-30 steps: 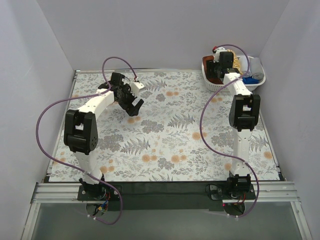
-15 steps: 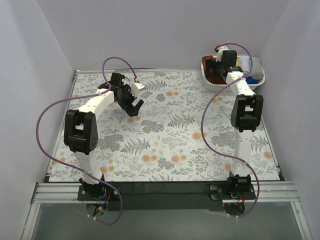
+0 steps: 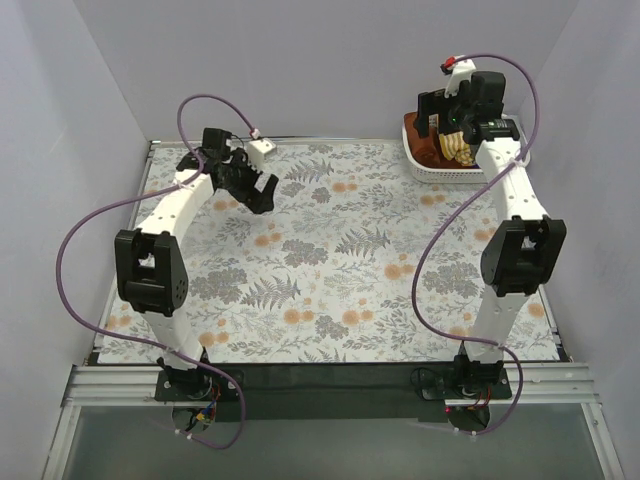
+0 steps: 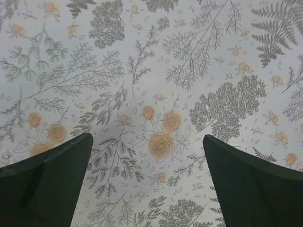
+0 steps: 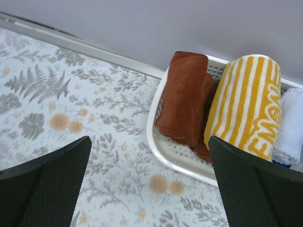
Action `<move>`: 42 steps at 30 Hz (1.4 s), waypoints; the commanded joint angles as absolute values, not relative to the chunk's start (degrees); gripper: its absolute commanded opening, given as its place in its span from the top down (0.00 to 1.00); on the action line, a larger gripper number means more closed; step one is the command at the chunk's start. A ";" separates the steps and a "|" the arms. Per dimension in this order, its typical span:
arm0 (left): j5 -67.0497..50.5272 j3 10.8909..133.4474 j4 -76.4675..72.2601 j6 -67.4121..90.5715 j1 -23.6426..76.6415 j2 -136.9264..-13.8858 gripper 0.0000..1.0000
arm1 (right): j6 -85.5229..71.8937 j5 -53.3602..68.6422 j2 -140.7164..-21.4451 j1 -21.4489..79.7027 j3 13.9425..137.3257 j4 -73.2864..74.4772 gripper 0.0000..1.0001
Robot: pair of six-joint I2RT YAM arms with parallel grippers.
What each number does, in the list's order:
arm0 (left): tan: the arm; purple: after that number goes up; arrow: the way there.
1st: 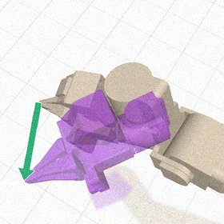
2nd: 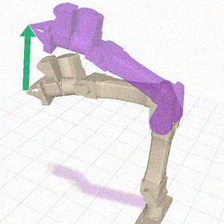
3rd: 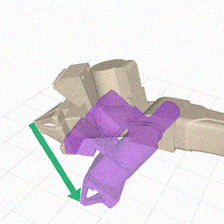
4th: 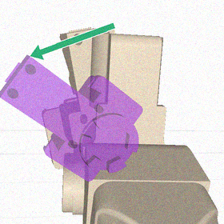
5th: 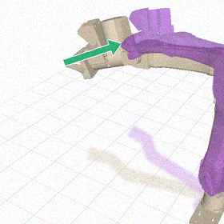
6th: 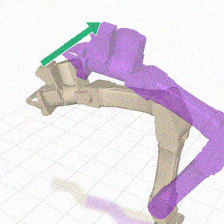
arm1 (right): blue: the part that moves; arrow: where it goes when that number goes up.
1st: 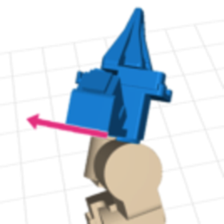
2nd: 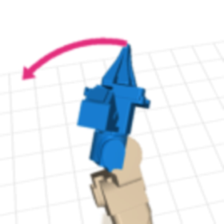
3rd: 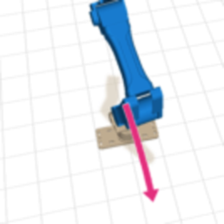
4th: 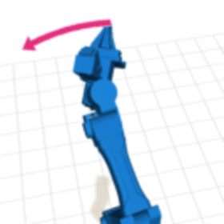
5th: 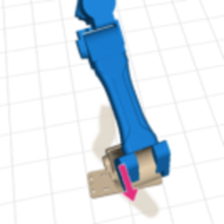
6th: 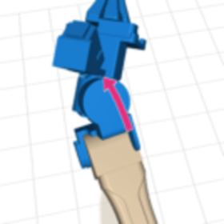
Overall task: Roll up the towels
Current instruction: Place the rolled towel into the container
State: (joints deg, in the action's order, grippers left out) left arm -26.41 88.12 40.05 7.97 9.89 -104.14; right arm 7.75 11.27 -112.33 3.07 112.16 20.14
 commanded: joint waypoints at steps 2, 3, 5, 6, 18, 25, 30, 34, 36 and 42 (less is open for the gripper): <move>-34.89 93.95 42.54 13.00 5.46 -100.38 0.02 | 13.52 19.06 -103.81 3.08 106.54 26.88 0.02; -36.02 94.30 42.71 13.36 3.88 -100.11 0.02 | 14.23 19.86 -101.19 3.08 105.31 28.20 0.02; -39.63 94.57 42.89 13.62 2.12 -99.49 0.02 | 15.64 22.66 -98.45 2.81 100.14 31.45 0.02; -40.16 94.22 43.06 13.71 0.72 -98.71 0.02 | 16.86 23.37 -95.91 2.73 98.37 32.51 0.02; -31.20 76.04 40.35 10.37 0.09 -87.90 0.02 | 18.37 29.00 -77.45 0.79 66.84 36.39 0.02; -26.90 67.51 39.46 9.41 0.09 -84.20 0.02 | 17.75 31.20 -74.01 0.70 56.53 35.86 0.02; -26.10 65.04 38.85 8.35 0.09 -82.88 0.02 | 16.97 30.94 -72.17 0.70 53.53 34.72 0.02; -26.37 64.43 38.41 9.23 0.09 -82.53 0.02 | 16.70 28.39 -70.76 0.70 52.21 33.66 0.02; -26.37 63.99 37.89 9.67 0.09 -82.27 0.02 | 16.61 28.39 -69.97 0.70 51.77 33.66 0.02; -25.75 62.84 36.65 10.11 0.09 -80.95 0.02 | 16.44 28.74 -69.08 0.70 51.07 33.66 0.02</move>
